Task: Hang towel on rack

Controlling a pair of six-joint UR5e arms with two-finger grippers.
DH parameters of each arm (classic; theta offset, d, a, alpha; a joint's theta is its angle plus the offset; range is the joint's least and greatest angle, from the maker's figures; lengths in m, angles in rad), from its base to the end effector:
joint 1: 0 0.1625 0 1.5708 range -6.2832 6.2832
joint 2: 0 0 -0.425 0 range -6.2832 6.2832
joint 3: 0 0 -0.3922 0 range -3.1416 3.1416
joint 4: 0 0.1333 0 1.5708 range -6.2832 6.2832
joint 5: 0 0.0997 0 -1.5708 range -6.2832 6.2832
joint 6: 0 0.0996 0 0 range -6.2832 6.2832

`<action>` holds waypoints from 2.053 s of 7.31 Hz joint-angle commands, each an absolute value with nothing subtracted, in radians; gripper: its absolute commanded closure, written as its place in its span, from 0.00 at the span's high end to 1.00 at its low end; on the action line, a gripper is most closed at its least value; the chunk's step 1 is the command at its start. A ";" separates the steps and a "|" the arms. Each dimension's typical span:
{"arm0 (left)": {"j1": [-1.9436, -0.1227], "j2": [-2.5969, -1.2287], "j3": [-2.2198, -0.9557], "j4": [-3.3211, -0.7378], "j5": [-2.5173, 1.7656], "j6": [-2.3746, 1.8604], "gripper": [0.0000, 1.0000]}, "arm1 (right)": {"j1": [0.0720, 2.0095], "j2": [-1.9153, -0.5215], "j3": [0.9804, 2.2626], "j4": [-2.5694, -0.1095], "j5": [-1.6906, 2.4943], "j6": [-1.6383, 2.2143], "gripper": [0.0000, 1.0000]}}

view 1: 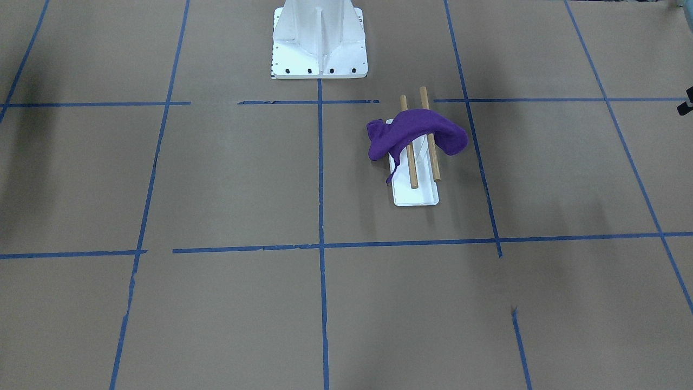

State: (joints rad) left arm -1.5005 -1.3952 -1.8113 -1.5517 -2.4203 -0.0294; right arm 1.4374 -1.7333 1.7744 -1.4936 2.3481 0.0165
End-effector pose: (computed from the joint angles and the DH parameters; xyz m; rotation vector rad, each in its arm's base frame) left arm -0.0289 -0.4228 0.6167 0.0006 0.8505 0.0579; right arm 0.0056 -0.4351 0.6245 0.0539 -0.7834 -0.1568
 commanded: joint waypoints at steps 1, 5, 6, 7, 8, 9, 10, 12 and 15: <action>-1.494 -1.397 -1.789 -1.560 -2.421 -0.028 1.00 | 1.437 -1.733 1.773 -1.494 2.345 0.015 1.00; -1.490 -1.397 -1.789 -1.566 -2.425 -0.026 1.00 | 1.436 -1.733 1.764 -1.496 2.350 0.015 1.00; -1.489 -1.397 -1.789 -1.568 -2.430 -0.025 1.00 | 1.436 -1.733 1.764 -1.496 2.350 0.015 1.00; -1.488 -1.397 -1.787 -1.571 -2.430 -0.025 1.00 | 1.436 -1.733 1.767 -1.494 2.358 0.014 1.00; -1.483 -1.399 -1.789 -1.574 -2.442 -0.025 1.00 | 1.436 -1.733 1.766 -1.493 2.385 0.015 1.00; -1.483 -1.401 -1.789 -1.586 -2.459 -0.025 1.00 | 1.436 -1.732 1.764 -1.494 2.384 0.015 1.00; -1.480 -1.420 -1.776 -1.613 -2.451 -0.023 1.00 | 1.436 -1.732 1.764 -1.493 2.384 0.014 1.00; -1.477 -1.439 -1.781 -1.620 -2.451 -0.020 1.00 | 1.436 -1.732 1.764 -1.491 2.379 0.012 1.00; -1.477 -1.466 -1.750 -1.615 -2.451 -0.023 1.00 | 1.436 -1.730 1.766 -1.490 2.376 0.009 1.00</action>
